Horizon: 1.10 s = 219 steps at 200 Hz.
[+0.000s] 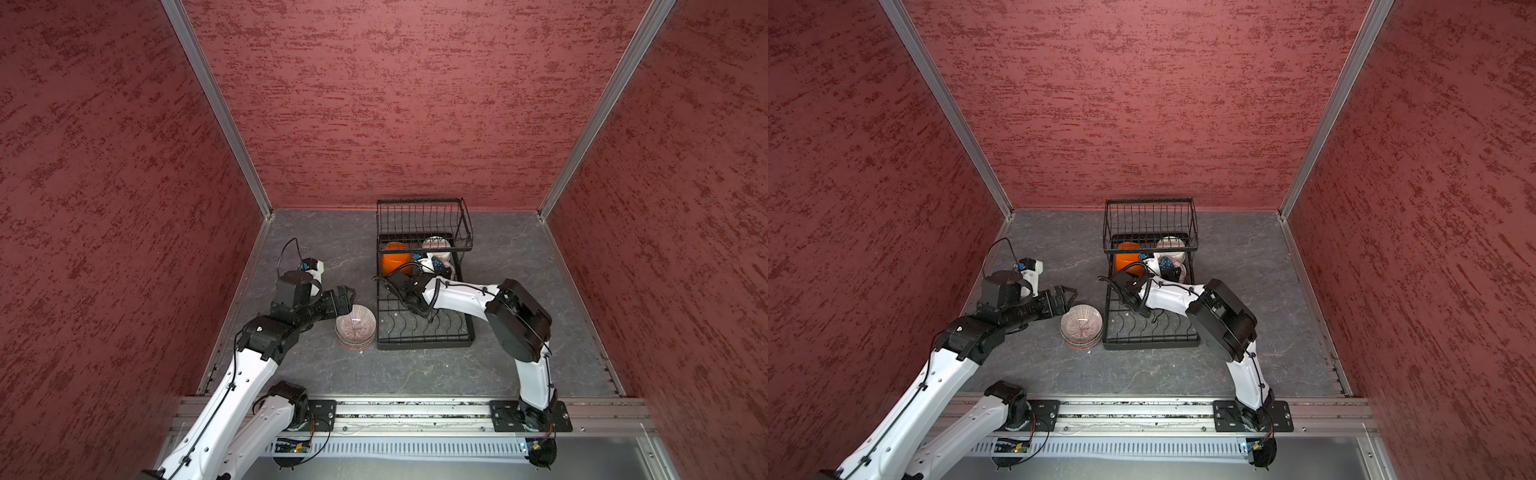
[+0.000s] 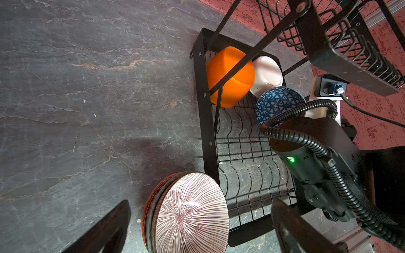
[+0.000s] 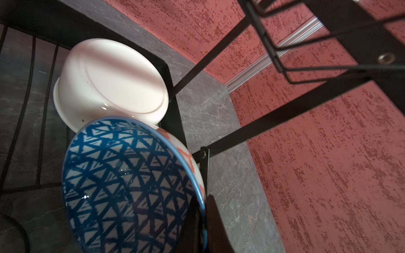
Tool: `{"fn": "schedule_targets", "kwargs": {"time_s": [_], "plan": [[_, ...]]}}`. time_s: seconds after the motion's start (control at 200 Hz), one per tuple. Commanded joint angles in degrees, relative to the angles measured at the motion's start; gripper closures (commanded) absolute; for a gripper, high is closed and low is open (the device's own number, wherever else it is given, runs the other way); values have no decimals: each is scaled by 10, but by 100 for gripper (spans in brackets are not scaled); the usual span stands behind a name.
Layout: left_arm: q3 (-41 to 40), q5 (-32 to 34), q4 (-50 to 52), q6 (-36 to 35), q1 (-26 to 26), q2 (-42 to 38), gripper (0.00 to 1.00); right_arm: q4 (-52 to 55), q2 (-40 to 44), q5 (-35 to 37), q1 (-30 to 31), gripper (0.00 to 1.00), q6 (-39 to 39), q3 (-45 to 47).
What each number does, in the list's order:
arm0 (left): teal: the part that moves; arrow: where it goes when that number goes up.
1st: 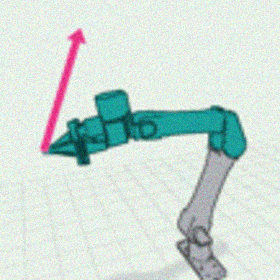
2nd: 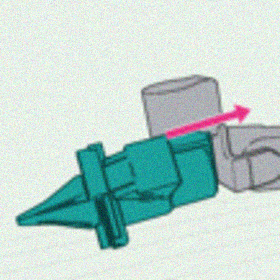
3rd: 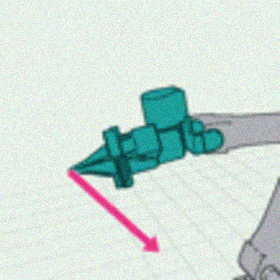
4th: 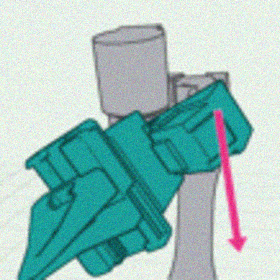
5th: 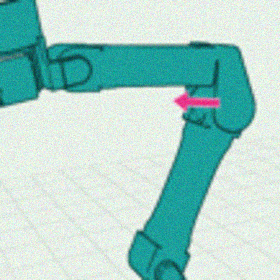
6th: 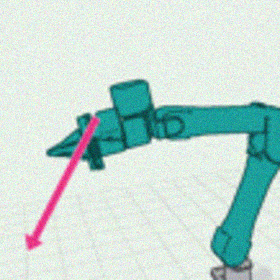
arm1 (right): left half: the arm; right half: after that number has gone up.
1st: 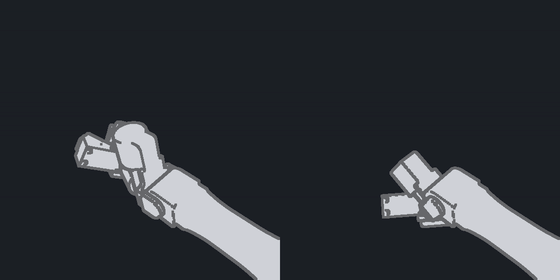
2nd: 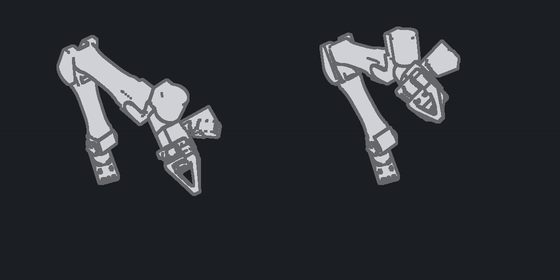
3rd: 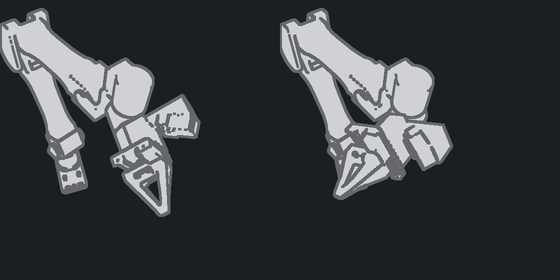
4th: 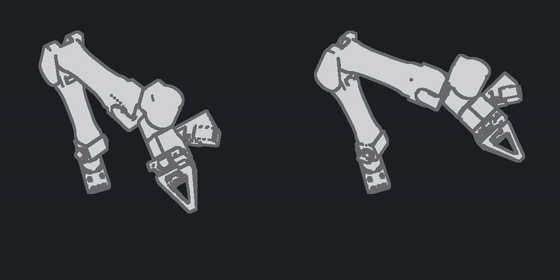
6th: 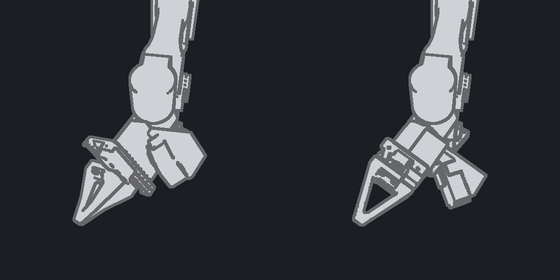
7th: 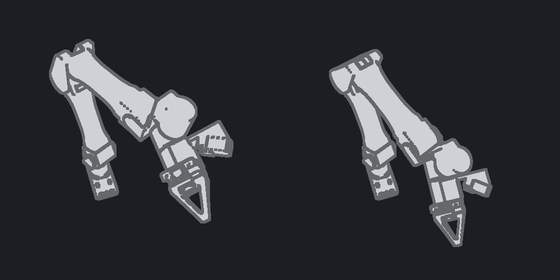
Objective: Load bowls into a dish rack
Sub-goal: Place the bowl in the dish rack.
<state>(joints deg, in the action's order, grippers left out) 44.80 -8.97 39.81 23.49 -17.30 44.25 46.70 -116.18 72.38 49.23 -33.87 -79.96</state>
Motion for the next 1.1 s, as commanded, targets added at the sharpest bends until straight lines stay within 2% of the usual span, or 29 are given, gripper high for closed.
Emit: {"fn": "schedule_targets", "kwargs": {"time_s": [0.0, 0.225, 0.782, 1.092], "plan": [[-6, -4, -4, -9, 5, -3, 0, 42, 10, 18, -3, 100, -27, 2], [-4, -5, -3, -9, 5, -2, 0, 77, 7, 43, -5, 100, -40, -10], [-6, -6, -4, -9, 5, -3, 0, 79, -33, 29, -4, 100, -26, -31], [-5, -6, -4, -9, 5, -2, 0, 168, -70, 36, 1, 100, -94, -71]]}}
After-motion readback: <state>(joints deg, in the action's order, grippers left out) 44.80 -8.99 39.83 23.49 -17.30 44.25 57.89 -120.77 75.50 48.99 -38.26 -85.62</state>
